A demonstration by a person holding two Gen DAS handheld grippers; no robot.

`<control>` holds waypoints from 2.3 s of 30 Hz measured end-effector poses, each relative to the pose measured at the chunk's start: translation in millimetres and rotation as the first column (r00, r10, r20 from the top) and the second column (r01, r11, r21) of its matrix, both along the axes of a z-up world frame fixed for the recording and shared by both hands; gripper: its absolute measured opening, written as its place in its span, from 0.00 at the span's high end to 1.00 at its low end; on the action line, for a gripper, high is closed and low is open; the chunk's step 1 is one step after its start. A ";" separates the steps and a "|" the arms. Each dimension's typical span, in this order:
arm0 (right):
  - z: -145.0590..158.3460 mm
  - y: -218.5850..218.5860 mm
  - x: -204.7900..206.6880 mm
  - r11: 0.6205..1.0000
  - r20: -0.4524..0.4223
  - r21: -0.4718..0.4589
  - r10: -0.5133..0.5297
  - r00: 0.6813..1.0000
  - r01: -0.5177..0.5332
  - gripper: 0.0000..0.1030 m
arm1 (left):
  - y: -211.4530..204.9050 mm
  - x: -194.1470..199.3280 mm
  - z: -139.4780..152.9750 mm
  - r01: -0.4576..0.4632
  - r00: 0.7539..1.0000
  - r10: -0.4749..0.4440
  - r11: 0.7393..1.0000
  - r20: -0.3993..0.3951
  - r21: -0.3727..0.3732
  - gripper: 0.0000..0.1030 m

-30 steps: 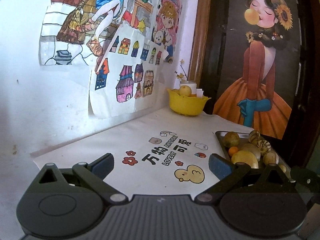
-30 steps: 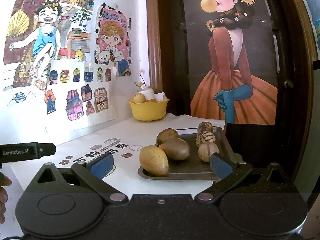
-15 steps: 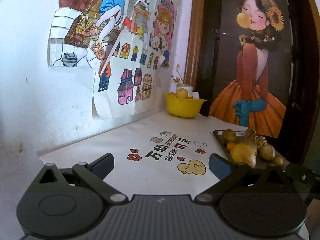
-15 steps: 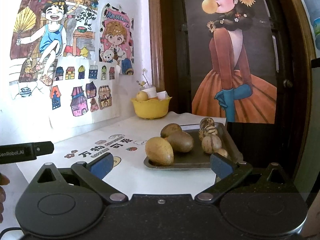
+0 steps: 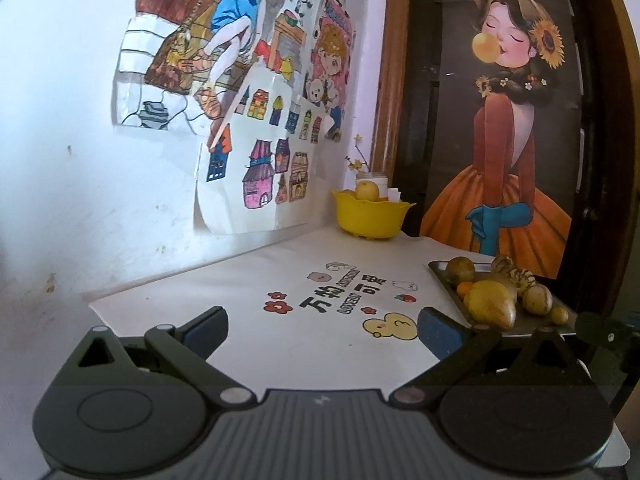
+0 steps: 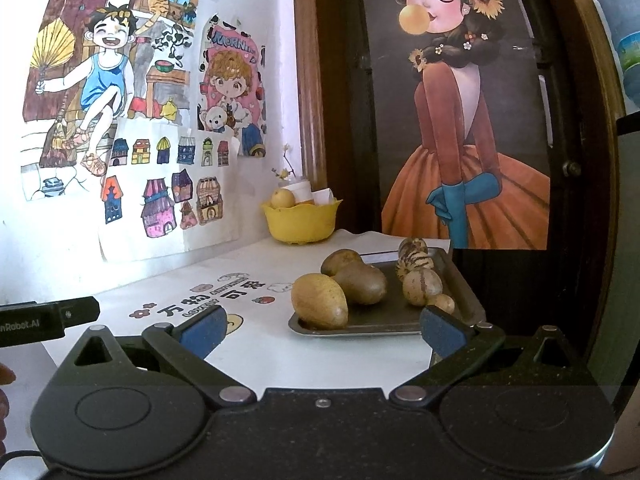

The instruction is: Organize fruits

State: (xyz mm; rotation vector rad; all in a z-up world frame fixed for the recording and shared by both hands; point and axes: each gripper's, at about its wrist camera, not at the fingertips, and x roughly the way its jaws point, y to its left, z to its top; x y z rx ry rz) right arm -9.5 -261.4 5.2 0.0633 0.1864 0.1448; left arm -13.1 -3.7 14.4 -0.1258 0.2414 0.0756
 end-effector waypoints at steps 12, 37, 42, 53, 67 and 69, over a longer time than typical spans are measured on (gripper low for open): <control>-12.5 5.4 1.2 1.000 -0.016 -0.017 0.017 1.000 -0.017 0.01 | 6.9 -5.1 -8.3 -0.012 1.000 0.012 1.000 0.009 0.012 0.00; -20.4 8.6 6.1 0.999 -0.046 -0.025 0.026 0.999 -0.027 0.01 | 11.5 -1.3 -18.3 -0.025 0.999 0.025 1.000 -0.025 0.003 0.00; -20.3 8.3 6.1 0.999 -0.046 -0.024 0.025 0.999 -0.026 0.01 | 11.8 -1.9 -18.4 -0.027 0.999 0.027 1.000 -0.027 -0.001 0.00; -21.6 8.2 6.1 0.999 -0.050 -0.023 0.024 0.998 -0.025 0.01 | 10.9 -2.4 -18.9 -0.030 0.999 0.030 1.000 -0.026 0.001 0.00; -21.6 8.6 6.5 0.999 -0.051 -0.022 0.024 0.998 -0.025 0.01 | 9.5 -3.1 -19.6 -0.030 0.999 0.030 1.000 -0.028 0.003 0.00; -22.0 8.7 6.6 0.999 -0.053 -0.021 0.023 0.998 -0.025 0.01 | 9.6 -3.2 -19.6 -0.029 0.999 0.029 1.000 -0.028 0.003 0.00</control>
